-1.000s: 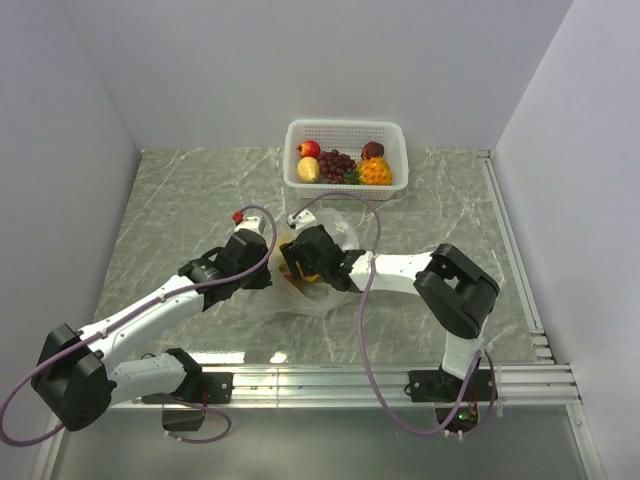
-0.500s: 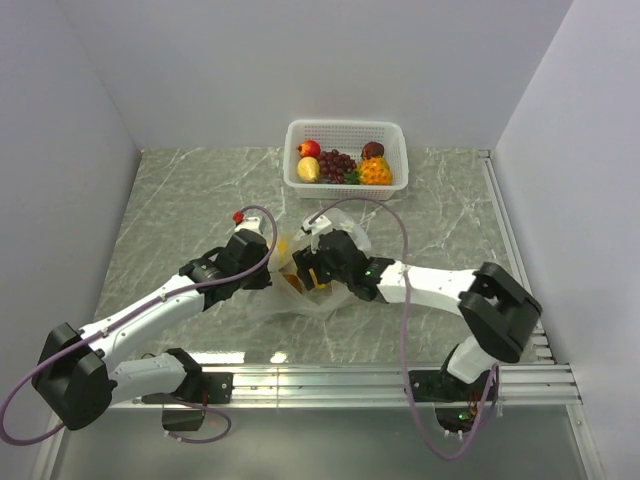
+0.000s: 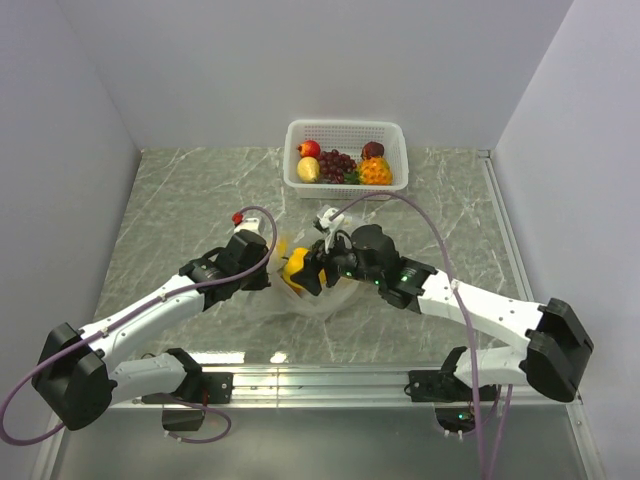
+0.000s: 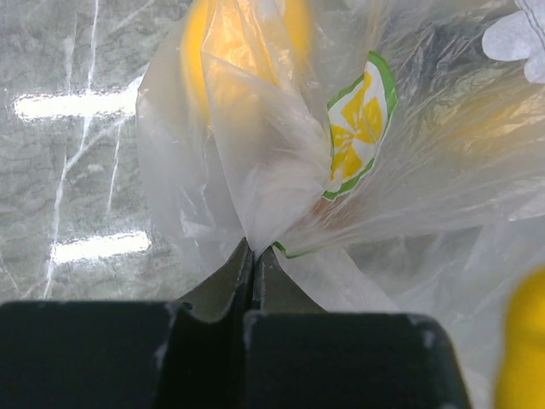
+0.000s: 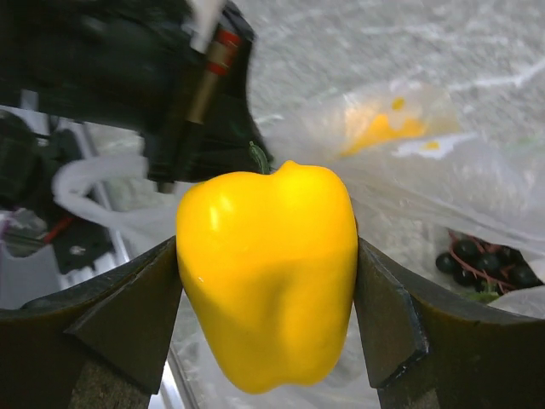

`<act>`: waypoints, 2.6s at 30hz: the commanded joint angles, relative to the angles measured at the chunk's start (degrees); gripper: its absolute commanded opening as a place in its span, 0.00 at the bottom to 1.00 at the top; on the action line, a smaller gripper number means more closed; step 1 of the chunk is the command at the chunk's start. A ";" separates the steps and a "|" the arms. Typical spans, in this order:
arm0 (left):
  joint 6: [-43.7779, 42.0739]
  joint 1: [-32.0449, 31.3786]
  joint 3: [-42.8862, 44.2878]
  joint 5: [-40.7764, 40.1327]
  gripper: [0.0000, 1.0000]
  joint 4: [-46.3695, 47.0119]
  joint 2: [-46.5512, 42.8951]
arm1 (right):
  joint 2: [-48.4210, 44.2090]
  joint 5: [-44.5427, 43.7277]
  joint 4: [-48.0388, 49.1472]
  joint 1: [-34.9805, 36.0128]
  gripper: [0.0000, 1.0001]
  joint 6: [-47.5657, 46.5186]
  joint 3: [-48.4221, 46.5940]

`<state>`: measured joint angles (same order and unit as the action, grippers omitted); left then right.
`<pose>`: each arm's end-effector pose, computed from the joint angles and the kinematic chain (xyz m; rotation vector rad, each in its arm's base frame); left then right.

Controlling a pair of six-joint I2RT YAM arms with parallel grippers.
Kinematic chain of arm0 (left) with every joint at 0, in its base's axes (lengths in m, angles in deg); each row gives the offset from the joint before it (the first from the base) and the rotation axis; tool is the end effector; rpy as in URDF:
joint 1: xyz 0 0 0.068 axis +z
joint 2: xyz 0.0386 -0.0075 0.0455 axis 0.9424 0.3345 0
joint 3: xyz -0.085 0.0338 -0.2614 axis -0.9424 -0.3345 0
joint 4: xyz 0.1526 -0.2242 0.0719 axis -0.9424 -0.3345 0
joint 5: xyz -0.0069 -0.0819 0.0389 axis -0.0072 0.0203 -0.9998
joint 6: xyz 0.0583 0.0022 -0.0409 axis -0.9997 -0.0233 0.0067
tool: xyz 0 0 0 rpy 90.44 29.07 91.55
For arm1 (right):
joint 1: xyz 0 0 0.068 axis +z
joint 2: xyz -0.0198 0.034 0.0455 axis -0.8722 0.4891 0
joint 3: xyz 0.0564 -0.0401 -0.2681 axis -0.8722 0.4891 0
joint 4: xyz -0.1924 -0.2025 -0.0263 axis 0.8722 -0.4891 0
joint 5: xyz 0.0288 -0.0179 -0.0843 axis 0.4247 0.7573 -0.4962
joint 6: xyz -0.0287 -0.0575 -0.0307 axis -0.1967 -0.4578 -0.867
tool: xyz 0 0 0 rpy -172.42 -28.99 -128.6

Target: Untie the knot of the plastic bag and take out the fruit

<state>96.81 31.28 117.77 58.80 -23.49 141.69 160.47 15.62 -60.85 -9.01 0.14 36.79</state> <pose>0.2105 -0.1546 0.2169 -0.0590 2.4194 -0.3468 0.1935 0.2657 0.2732 -0.8784 1.7764 0.9087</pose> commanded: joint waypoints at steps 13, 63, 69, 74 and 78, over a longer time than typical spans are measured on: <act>-1.11 0.07 1.85 2.09 0.02 -0.73 -0.77 | -1.05 -11.73 -2.40 -8.62 0.00 -1.62 -21.30; -0.32 0.07 -0.71 2.71 0.01 1.47 -2.79 | 9.01 -7.87 -12.29 -22.89 0.92 -7.76 -35.03; -0.32 0.07 -0.35 1.48 0.01 0.15 -3.31 | -1.63 -10.95 -13.74 -9.11 0.85 -8.38 -24.33; 0.20 0.07 0.17 1.13 0.01 -0.81 -3.58 | -4.11 -10.07 -13.20 1.36 0.75 -2.94 -17.02; 1.09 0.07 -0.26 1.57 0.01 -0.90 -3.49 | -0.35 -11.65 -13.29 7.09 0.67 -0.39 -13.23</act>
<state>96.88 31.28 117.44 60.98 -24.21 139.37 157.89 5.55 -73.57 -4.77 -3.14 21.60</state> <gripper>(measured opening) 0.021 0.688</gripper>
